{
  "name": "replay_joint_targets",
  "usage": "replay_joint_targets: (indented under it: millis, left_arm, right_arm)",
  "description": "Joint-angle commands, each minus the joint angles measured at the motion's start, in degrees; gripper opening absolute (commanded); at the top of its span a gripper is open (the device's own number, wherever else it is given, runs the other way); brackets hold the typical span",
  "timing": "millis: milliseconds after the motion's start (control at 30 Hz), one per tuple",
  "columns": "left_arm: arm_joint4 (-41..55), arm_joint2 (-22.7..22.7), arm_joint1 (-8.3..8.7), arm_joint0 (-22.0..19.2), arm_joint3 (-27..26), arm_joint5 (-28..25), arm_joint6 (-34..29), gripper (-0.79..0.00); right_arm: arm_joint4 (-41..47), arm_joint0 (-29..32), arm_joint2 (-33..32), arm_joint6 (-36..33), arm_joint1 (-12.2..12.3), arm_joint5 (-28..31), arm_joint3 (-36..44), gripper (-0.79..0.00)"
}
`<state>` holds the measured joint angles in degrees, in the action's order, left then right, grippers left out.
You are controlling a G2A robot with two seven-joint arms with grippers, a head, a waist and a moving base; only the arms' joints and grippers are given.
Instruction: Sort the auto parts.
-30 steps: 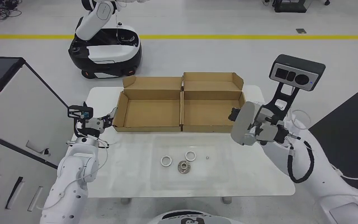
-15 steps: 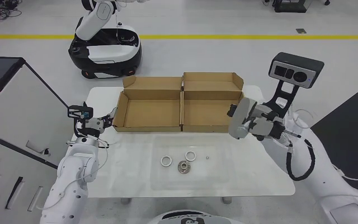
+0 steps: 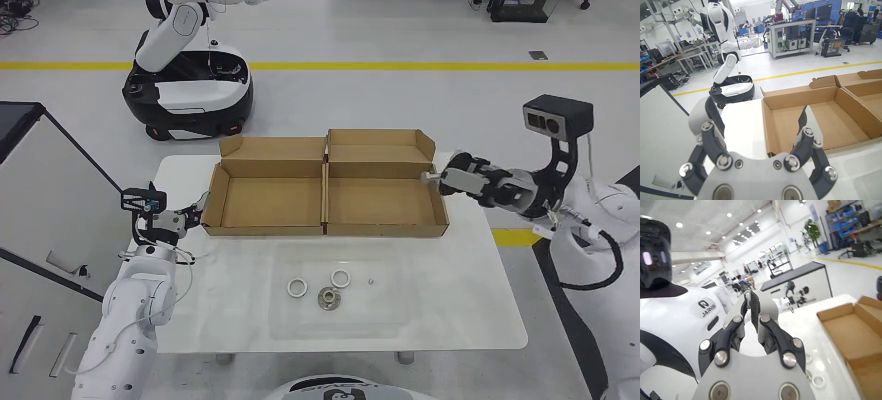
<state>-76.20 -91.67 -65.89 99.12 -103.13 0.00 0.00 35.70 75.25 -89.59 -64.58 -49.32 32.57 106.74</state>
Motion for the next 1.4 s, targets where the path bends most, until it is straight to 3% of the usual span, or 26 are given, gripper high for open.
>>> replay_joint_targets:
  millis: [0, 167, 367, 600, 833, 1100, 1367]
  left_arm:
    - [0.0, 0.0, 0.00, 0.0, 0.0, 0.0, 0.0, 0.000]
    - [0.0, 0.0, 0.00, 0.0, 0.0, 0.0, 0.0, 0.000]
    - [0.0, 0.0, 0.00, 0.0, 0.0, 0.0, 0.0, 0.000]
    - [0.0, 0.0, 0.00, 0.0, 0.0, 0.0, 0.0, 0.000]
    - [0.0, 0.0, 0.00, 0.0, 0.0, 0.0, 0.0, 0.000]
    - [0.0, 0.0, 0.00, 0.0, 0.0, 0.0, 0.0, 0.000]
    - [0.0, 0.0, 0.00, 0.0, 0.0, 0.0, 0.0, 0.000]
  right_arm:
    - [-2.2, -0.1, -2.5, -2.8, 0.4, -2.6, -1.3, -0.785]
    - [-12.5, -4.8, -4.7, -11.6, 1.6, -6.8, -5.5, -0.785]
    - [-21.8, -18.4, 2.0, -15.2, 2.2, -8.0, -11.9, -0.785]
    - [-35.8, -36.8, 20.9, -13.6, 2.6, -6.5, -20.9, -0.785]
    - [-46.7, -50.5, 43.5, -9.5, 2.4, -2.3, -30.9, -0.785]
    - [-48.3, -60.3, 64.2, -4.7, 0.9, 2.4, -40.3, -0.785]
    - [-46.0, -66.0, 79.0, -2.4, -3.4, 4.8, -46.9, -0.785]
